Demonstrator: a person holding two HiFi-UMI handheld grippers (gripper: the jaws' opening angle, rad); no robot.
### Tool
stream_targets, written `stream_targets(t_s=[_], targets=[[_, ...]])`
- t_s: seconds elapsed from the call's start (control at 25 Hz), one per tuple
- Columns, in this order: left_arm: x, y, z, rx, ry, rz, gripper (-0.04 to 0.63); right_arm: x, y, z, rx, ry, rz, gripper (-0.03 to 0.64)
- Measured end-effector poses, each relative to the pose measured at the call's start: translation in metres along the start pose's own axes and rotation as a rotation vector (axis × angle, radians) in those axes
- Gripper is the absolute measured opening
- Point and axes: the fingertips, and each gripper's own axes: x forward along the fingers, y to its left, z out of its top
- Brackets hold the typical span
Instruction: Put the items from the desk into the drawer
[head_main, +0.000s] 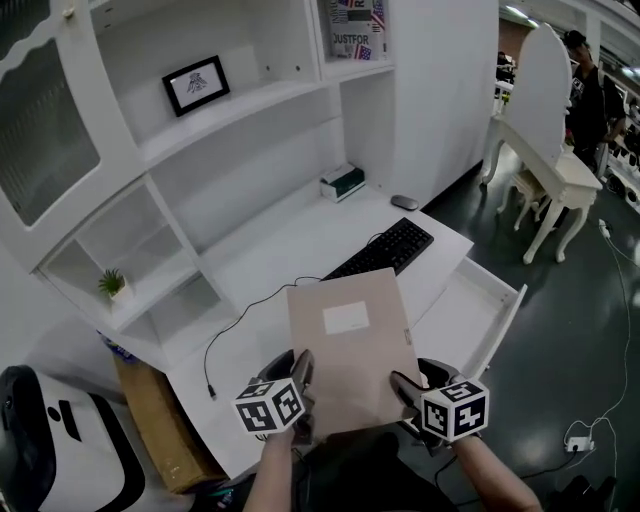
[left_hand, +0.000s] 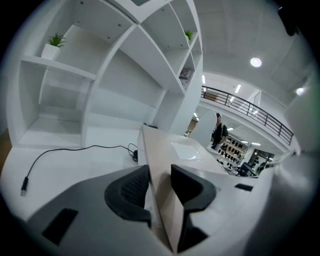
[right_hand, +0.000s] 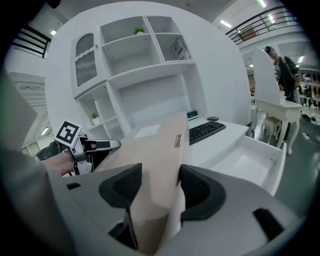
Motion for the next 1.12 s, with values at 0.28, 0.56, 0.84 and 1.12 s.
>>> stream_targets(t_s=[0.28,0.56,0.84,1.12], targets=[[0.044,-0.064,-0.013,0.068,0.064,-0.120,0.140,-0.045,-0.053,-0.012,0.081,-0.052,-0.122,0.240],[0.083,-0.123,-0.022,0.149,0.131,-0.228,0.138,-0.082,-0.094,-0.025,0.173,-0.098,-0.222,0.236],[0.126,-0.179,-0.036,0.222,0.198,-0.335,0.137,-0.110,-0.136,-0.042,0.269,-0.129,-0.323,0.230],[0.165,-0.225,-0.054,0.285,0.272,-0.433,0.137,-0.133,-0.169,-0.055,0.348,-0.159,-0.429,0.227]])
